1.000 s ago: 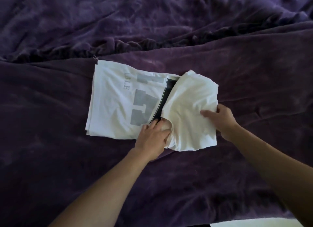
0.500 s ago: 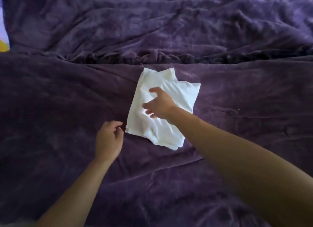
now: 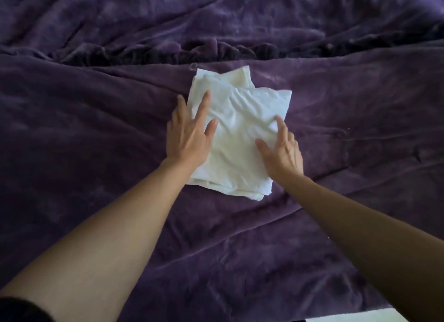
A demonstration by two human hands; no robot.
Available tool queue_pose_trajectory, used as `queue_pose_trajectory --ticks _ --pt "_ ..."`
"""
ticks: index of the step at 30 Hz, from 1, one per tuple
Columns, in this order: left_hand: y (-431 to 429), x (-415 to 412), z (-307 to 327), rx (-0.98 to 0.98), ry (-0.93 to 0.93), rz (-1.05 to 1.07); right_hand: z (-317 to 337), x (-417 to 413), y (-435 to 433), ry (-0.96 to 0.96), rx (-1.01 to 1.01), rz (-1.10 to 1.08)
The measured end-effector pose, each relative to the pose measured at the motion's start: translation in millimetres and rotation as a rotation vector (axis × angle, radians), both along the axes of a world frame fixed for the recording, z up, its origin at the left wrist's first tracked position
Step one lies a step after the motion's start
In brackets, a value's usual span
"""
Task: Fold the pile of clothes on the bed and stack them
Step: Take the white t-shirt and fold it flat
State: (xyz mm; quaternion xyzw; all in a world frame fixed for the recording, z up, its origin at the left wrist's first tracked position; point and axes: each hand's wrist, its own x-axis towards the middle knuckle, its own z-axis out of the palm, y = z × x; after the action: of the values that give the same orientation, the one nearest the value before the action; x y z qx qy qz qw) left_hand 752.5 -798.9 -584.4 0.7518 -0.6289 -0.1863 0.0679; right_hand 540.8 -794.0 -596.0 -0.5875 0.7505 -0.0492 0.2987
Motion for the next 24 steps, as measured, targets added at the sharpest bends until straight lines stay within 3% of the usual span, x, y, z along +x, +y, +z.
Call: queue_pose_trajectory --ticks 3,7,10,18,24 --pt "-11.8 2.1 -13.6 -0.090 0.005 -0.119 -15.6 21.3 -1.1 -0.058 -0.031 -0.080" --pt "-19.8 0.0 -7.6 -0.091 0.211 -0.103 -5.7 26.6 6.2 -0.166 -0.062 -0.116" --pt "-1.1 -18.9 17.4 -0.047 0.172 -0.134 23.2 11.2 23.8 -0.119 -0.050 -0.068" --pt "86.5 -104.1 101.9 0.075 0.158 -0.186 111.9 -83.3 105.8 0.029 0.053 0.025" --pt "131.5 -203.9 162.2 0.064 0.155 -0.251 169.4 -183.2 157.6 0.094 -0.001 0.012"
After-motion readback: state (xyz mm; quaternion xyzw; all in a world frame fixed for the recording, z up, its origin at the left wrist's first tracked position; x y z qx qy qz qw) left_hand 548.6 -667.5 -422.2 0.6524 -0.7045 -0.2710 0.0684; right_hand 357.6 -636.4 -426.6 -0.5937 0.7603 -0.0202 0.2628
